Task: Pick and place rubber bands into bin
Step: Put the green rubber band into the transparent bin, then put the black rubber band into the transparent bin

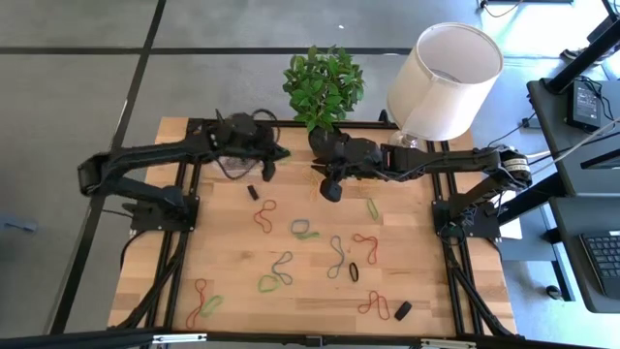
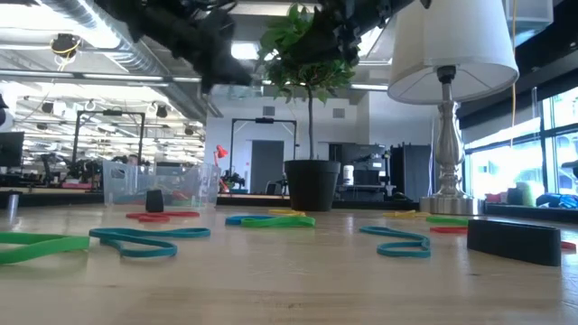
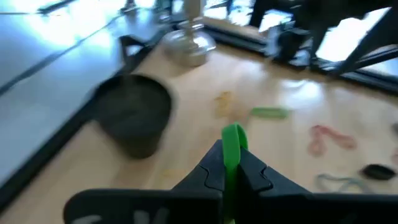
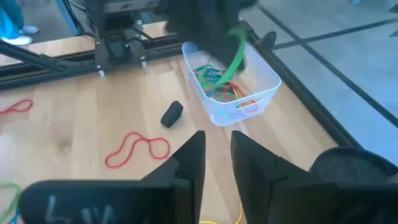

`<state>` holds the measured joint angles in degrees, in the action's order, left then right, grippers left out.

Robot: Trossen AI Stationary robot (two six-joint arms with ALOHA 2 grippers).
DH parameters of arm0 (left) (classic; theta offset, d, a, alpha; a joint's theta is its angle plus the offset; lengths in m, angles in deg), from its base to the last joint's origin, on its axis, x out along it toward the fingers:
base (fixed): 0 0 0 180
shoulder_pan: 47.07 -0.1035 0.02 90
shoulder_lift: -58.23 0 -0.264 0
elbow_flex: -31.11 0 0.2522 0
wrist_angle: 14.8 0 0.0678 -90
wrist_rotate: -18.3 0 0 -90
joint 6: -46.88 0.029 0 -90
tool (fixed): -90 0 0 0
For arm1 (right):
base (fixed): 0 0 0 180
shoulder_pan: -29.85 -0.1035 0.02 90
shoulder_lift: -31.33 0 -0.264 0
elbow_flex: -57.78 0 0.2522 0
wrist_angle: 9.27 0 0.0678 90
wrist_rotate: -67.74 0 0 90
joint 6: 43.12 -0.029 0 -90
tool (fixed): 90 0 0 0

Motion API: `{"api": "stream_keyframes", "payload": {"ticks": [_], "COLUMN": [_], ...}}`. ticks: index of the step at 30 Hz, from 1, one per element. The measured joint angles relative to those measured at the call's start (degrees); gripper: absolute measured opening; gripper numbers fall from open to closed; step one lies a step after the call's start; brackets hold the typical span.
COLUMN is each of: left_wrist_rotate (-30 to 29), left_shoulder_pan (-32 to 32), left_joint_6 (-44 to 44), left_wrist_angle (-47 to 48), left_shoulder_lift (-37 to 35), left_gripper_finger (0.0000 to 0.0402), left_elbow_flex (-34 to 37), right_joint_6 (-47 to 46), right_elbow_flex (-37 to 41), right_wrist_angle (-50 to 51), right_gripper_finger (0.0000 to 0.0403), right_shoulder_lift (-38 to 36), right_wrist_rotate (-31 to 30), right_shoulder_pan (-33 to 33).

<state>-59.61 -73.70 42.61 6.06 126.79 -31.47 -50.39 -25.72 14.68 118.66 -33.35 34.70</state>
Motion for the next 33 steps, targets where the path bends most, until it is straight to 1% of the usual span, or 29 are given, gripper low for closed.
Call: {"api": "stream_keyframes", "payload": {"ticks": [4, 8, 12, 15, 18, 22, 28, 30, 33], "left_wrist_rotate": [-1.65, -5.20, -5.11, -5.02, -5.01, -4.93, -4.89, -4.89, -4.14], "left_shoulder_pan": [-5.81, -11.78, -16.39, -18.66, -20.06, -20.46, -20.42, -20.42, -20.29], "left_joint_6": [3.85, 4.61, 5.02, 3.70, 3.58, 3.52, 4.05, 4.46, 4.44], "left_wrist_angle": [9.79, 18.78, 21.56, 22.18, 23.25, 23.63, 23.52, 23.93, 24.20], "left_shoulder_lift": [-3.87, -4.37, -2.67, -0.55, 1.86, 4.23, 5.06, 4.95, 4.23], "left_gripper_finger": [0.0002, 0.0001, 0.0004, 0.0015, 0.0033, 0.0067, 0.0119, 0.0129, 0.0134], "left_elbow_flex": [0.00, 0.02, 1.62, 2.33, 2.47, 2.49, 2.42, 1.84, 0.26], "right_joint_6": [-3.23, -7.04, -9.96, -12.21, -13.75, -15.08, -15.83, -16.71, -17.27], "right_elbow_flex": [0.00, 0.04, 0.03, 0.04, -0.04, 0.04, 0.02, 0.02, 0.02], "right_wrist_angle": [0.45, 0.74, 0.71, 0.71, 0.22, 0.28, 0.94, 1.83, 4.29], "right_gripper_finger": [0.0083, 0.0084, 0.0084, 0.0084, 0.0084, 0.0084, 0.0084, 0.0084, 0.0082], "right_shoulder_lift": [0.36, 0.92, 1.92, 2.66, 3.38, 3.65, 3.72, 3.72, 3.72], "right_wrist_rotate": [0.01, 0.02, 0.00, 0.04, 0.07, 0.07, 0.07, 0.07, 0.07], "right_shoulder_pan": [-0.02, -0.02, -0.02, -0.02, -0.02, -0.13, -0.18, -0.18, -0.40]}}
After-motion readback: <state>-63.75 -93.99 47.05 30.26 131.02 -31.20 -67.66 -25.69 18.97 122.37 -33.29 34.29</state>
